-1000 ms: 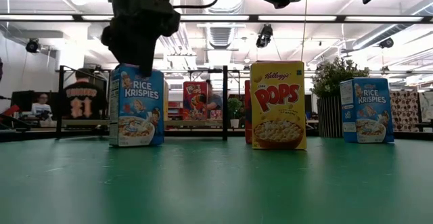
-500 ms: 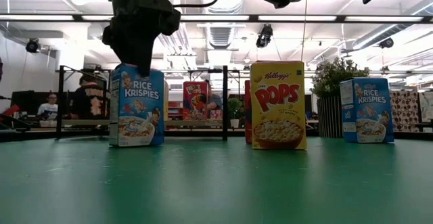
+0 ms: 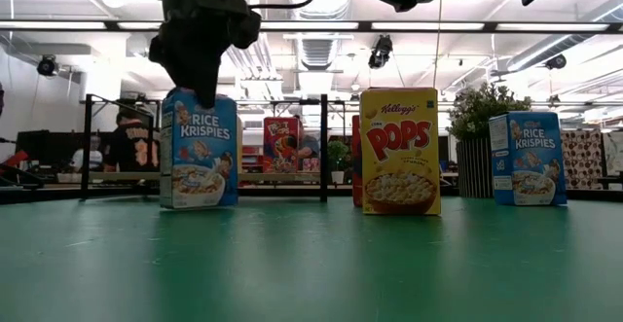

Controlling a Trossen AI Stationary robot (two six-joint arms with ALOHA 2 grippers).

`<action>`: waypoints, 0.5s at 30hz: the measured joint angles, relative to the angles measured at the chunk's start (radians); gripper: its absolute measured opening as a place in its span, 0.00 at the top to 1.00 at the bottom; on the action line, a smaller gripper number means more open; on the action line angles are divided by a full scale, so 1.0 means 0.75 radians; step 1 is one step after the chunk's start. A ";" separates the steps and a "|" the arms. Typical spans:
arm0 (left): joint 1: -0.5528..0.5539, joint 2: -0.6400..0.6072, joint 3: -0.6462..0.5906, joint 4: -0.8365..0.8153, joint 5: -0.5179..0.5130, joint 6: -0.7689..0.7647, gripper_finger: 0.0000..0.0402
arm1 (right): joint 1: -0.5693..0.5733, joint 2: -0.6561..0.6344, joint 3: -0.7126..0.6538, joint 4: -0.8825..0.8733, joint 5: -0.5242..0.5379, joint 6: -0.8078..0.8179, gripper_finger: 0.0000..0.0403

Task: Stack cereal on shelf
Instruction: Put the middle blue cereal box on the shelf

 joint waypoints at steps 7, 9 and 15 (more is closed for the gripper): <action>-0.001 -0.004 0.223 -0.405 -0.074 0.248 0.61 | 0.000 0.000 0.000 0.000 0.000 0.000 0.35; -0.001 -0.005 0.301 -0.507 -0.149 0.316 0.61 | 0.000 0.000 0.000 0.000 0.000 0.000 0.35; 0.047 -0.031 0.427 -0.645 -0.305 0.472 0.61 | 0.000 0.000 0.000 0.000 0.000 0.001 0.35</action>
